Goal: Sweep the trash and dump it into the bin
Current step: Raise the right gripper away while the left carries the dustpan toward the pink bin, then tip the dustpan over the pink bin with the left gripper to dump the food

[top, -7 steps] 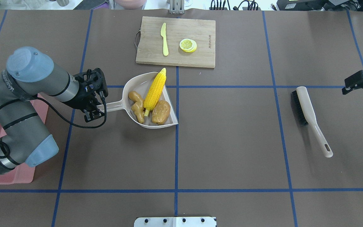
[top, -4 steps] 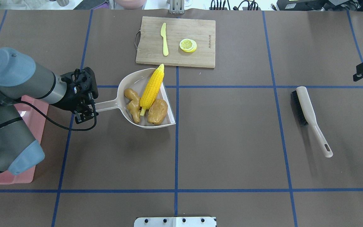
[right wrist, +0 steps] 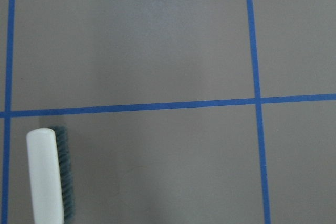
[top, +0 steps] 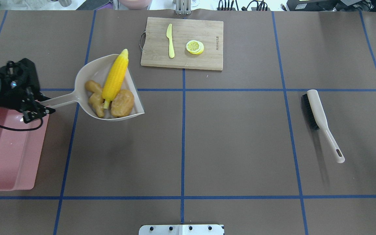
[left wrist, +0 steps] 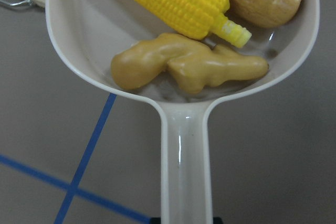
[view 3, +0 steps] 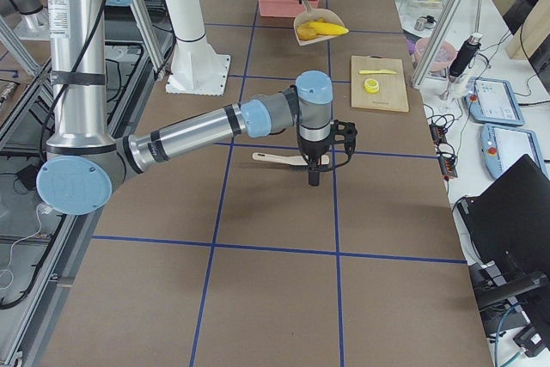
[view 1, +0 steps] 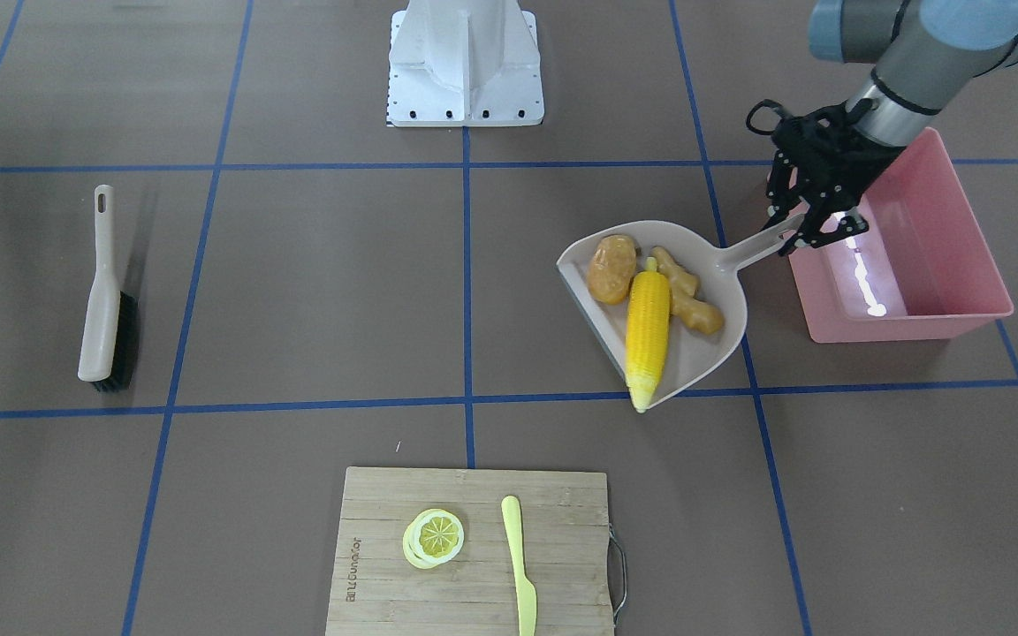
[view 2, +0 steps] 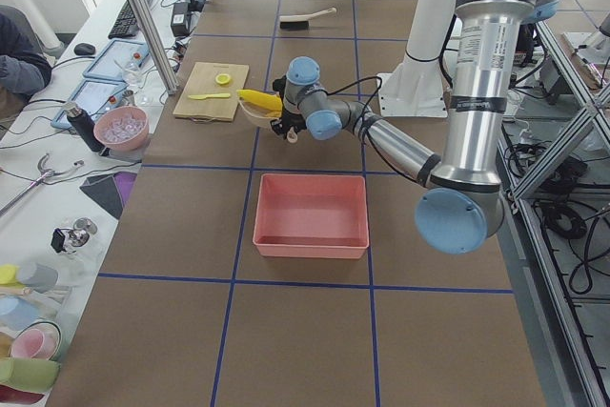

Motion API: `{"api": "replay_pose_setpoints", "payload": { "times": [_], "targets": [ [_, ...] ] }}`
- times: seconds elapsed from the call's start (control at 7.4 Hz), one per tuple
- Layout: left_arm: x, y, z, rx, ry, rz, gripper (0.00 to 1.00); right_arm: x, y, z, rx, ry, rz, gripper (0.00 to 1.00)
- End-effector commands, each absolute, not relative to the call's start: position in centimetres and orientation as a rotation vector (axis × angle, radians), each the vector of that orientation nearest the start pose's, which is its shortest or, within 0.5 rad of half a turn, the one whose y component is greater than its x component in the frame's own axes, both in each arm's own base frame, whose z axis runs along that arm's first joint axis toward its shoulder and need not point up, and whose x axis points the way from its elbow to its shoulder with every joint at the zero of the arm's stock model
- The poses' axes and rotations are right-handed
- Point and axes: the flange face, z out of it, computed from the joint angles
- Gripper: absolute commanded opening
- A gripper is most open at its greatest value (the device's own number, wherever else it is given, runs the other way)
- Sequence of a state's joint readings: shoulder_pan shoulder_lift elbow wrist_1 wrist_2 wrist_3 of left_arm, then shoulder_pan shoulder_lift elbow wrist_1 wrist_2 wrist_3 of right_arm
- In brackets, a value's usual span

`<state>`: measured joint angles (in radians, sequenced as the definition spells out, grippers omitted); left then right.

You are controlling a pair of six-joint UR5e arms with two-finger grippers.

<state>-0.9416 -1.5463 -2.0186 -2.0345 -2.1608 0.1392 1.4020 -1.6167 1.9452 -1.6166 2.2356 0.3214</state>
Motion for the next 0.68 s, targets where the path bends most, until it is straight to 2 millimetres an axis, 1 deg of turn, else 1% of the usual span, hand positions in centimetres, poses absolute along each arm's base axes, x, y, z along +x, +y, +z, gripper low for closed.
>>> {"api": "replay_pose_setpoints", "payload": {
  "times": [0.0,0.14,0.27,0.41,0.54],
  "targets": [
    [9.9,-37.6,46.5,0.648,0.773,0.806,0.07,3.6,-46.8,54.9,0.115,-0.682,-0.022,1.00],
    [5.5,-34.2,49.5,0.609,0.747,0.771,0.07,4.0,-47.0,54.7,0.126,-0.668,-0.017,1.00],
    [1.7,-30.5,51.1,0.580,0.728,0.730,0.07,4.0,-46.9,54.6,0.131,-0.657,-0.017,1.00],
    [-0.9,-27.6,53.1,0.541,0.704,0.697,0.07,4.2,-46.8,54.6,0.133,-0.651,-0.015,1.00],
    [-2.1,-24.0,54.9,0.495,0.685,0.739,0.08,4.7,-46.6,55.1,0.127,-0.651,-0.002,1.00]
  ]
}}
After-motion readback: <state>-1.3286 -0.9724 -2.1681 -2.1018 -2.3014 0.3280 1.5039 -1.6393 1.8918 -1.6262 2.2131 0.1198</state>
